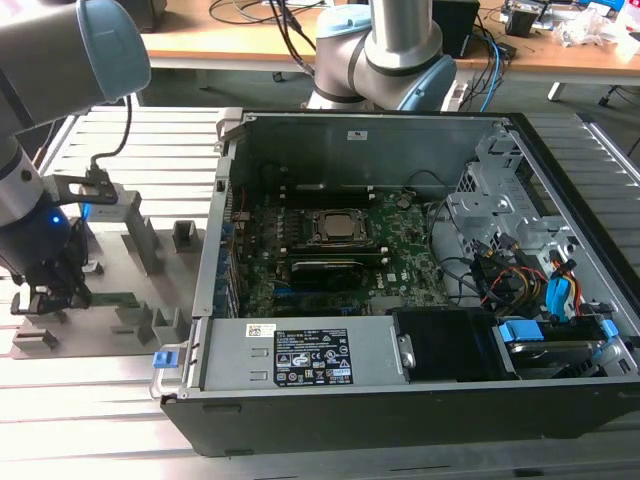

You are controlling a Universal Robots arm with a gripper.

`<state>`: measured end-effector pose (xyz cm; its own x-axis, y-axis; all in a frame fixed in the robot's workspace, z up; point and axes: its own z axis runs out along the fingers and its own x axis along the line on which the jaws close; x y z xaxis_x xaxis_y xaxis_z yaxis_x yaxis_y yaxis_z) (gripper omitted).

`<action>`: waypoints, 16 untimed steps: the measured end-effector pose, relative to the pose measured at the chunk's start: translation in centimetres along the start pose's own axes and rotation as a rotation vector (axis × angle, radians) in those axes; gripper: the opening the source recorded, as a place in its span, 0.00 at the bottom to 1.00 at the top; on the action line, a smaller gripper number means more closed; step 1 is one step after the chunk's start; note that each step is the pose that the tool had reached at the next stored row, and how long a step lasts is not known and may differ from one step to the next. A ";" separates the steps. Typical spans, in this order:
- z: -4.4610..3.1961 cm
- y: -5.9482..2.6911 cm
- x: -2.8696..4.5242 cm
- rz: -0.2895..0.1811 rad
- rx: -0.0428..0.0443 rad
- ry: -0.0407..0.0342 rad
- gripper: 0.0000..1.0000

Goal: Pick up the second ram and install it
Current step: 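Pick up the second ram and move it above second insertion slot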

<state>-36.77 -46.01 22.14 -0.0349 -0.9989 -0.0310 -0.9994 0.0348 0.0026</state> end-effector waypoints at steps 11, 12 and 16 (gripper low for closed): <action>-1.13 0.01 -0.04 0.000 0.0000 -0.0001 0.14; -1.23 0.01 -0.04 0.000 0.0000 0.0000 0.14; -2.00 0.00 -0.07 0.000 -0.0001 0.0001 0.14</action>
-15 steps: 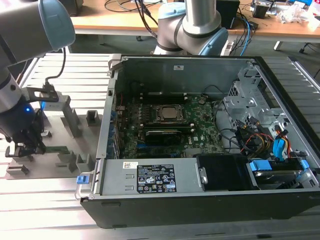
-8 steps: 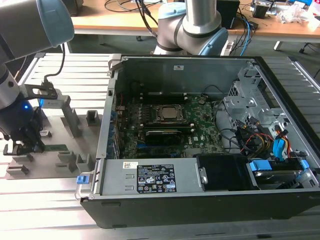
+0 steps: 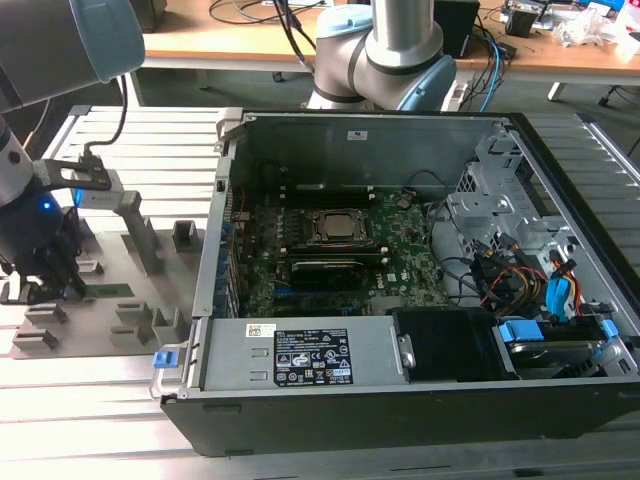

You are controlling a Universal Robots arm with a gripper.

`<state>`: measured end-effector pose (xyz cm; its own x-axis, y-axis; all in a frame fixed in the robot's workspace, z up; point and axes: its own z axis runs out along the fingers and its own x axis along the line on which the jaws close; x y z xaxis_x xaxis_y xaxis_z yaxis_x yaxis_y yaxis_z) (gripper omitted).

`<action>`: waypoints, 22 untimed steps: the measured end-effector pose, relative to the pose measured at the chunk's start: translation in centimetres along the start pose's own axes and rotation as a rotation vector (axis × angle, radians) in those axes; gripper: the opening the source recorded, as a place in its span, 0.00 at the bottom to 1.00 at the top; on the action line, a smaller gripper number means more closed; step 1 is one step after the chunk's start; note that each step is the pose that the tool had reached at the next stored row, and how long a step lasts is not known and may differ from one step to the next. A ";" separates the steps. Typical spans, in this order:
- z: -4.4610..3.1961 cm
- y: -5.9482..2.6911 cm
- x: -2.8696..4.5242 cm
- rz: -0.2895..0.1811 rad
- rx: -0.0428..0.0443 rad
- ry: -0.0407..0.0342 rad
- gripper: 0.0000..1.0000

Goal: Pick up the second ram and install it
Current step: 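Pick up the second ram and move it above second insertion slot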

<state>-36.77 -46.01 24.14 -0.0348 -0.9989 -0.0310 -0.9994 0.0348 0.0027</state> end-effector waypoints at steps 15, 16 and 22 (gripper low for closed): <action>-1.95 0.01 -0.06 0.000 0.0000 0.0000 0.14; -2.06 0.01 -0.07 0.000 0.0001 -0.0001 0.14; -2.85 0.01 -0.09 0.000 0.0000 0.0000 0.14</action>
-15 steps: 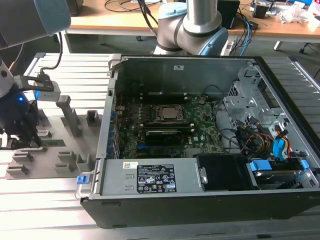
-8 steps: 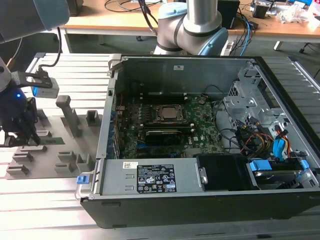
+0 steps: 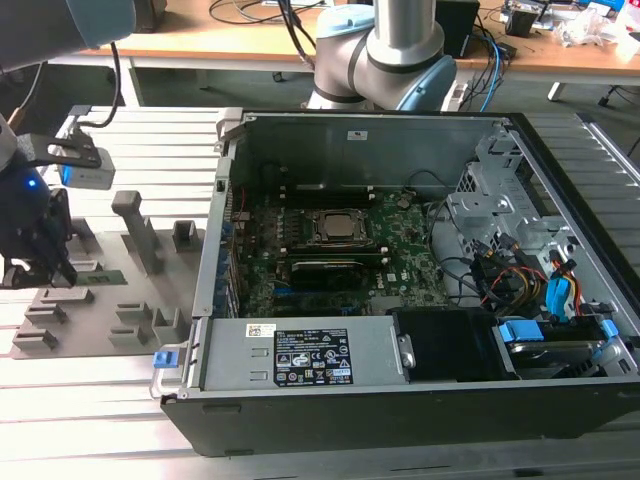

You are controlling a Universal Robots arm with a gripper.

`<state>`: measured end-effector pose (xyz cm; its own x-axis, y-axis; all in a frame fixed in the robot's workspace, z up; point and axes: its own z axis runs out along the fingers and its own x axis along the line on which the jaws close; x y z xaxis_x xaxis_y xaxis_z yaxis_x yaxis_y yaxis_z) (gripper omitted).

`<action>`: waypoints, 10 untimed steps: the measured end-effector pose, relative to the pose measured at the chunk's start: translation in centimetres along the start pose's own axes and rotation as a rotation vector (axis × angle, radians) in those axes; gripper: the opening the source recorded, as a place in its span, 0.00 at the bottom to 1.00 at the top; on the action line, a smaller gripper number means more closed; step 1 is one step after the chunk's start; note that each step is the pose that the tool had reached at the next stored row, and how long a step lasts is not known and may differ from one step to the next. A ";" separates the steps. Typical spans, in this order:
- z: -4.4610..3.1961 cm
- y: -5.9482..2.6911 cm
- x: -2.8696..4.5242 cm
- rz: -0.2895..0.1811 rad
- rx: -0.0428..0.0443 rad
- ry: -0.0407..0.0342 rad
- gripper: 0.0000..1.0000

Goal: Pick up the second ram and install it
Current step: 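Pick up the second ram and move it above second insertion slot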

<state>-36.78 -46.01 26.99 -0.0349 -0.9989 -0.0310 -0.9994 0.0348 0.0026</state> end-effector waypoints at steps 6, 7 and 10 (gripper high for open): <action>-1.41 0.00 -0.04 0.000 0.0000 0.0000 0.14; -1.65 0.00 -0.05 0.000 0.0000 0.0000 0.14; -1.98 0.00 -0.06 0.000 0.0000 0.0000 0.14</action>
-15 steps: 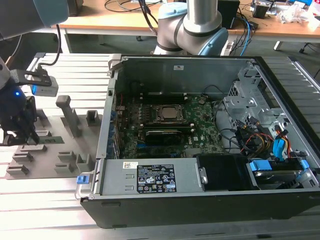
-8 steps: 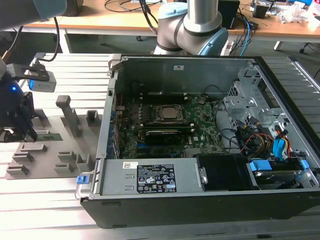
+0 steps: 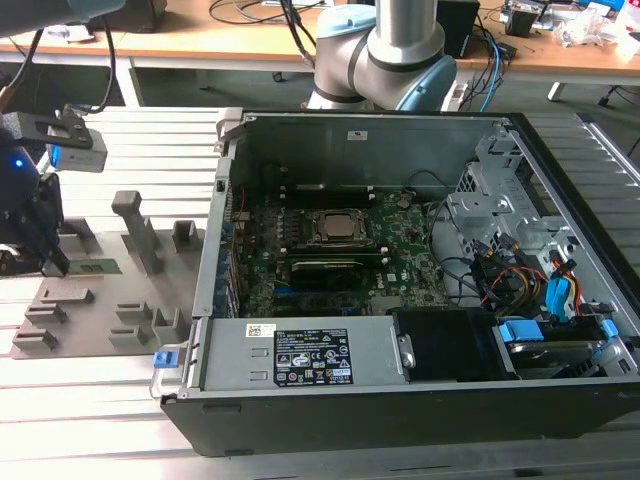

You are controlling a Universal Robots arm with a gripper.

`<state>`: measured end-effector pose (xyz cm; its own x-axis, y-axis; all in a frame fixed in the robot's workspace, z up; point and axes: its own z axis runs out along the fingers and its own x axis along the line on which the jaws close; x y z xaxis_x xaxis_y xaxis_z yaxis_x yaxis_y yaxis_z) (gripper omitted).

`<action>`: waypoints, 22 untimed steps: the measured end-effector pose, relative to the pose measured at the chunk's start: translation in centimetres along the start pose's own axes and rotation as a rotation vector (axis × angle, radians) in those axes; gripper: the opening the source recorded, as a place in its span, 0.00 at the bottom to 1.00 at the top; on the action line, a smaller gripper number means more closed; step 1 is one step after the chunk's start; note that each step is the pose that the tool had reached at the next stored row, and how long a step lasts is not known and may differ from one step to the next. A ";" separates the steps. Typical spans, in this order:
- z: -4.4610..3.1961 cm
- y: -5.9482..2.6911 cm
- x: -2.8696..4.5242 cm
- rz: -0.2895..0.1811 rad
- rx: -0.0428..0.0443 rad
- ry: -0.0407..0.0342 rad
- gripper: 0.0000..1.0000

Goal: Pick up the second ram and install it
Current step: 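Pick up the second ram and move it above second insertion slot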

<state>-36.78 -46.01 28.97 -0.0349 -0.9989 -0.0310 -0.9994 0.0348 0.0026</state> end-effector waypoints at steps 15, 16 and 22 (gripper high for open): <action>-2.63 0.01 -0.08 0.000 0.0001 -0.0001 0.14; -2.89 0.01 -0.09 0.000 0.0000 0.0000 0.14; -4.87 0.02 -0.15 0.000 0.0000 0.0000 0.14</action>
<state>-36.78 -46.00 33.85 -0.0349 -0.9989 -0.0310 -0.9994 0.0349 0.0026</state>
